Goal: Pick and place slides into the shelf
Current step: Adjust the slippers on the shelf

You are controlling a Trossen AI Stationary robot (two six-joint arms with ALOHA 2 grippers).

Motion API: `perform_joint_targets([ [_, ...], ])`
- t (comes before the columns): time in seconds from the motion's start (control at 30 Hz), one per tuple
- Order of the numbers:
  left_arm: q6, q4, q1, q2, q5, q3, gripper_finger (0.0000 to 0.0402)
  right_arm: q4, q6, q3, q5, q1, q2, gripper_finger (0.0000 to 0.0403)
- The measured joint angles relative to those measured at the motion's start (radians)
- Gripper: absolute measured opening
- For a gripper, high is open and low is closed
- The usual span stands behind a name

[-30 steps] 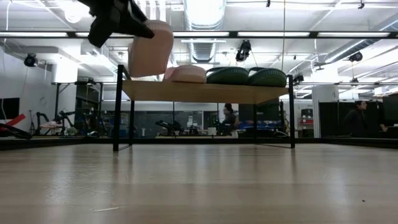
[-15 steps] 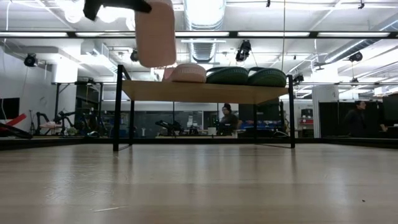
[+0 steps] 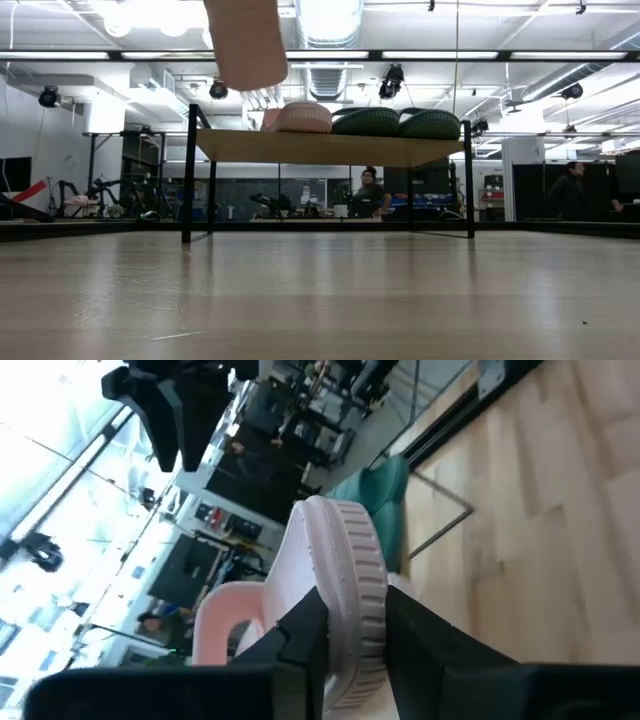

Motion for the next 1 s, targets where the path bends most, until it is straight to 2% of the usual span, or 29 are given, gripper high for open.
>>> perform_joint_targets([
  [0.2, -0.081, -0.013, -0.034, 0.049, -0.007, 0.004, 0.0048, -0.003, 0.000, 0.000, 0.000, 0.000, 0.000, 0.0208],
  [0.37, -0.087, -0.013, -0.058, 0.085, -0.075, 0.004, 0.0047, -0.004, 0.000, 0.000, 0.000, 0.000, 0.000, 0.0208],
  [0.8, -0.236, -0.039, -0.141, 0.149, -0.069, 0.012, 0.0045, -0.009, 0.016, -0.020, 0.001, 0.000, 0.000, 0.0208],
  [1.0, -0.253, -0.045, -0.146, 0.166, -0.068, 0.006, 0.0045, -0.008, 0.016, -0.031, 0.000, 0.000, 0.000, 0.0208],
])
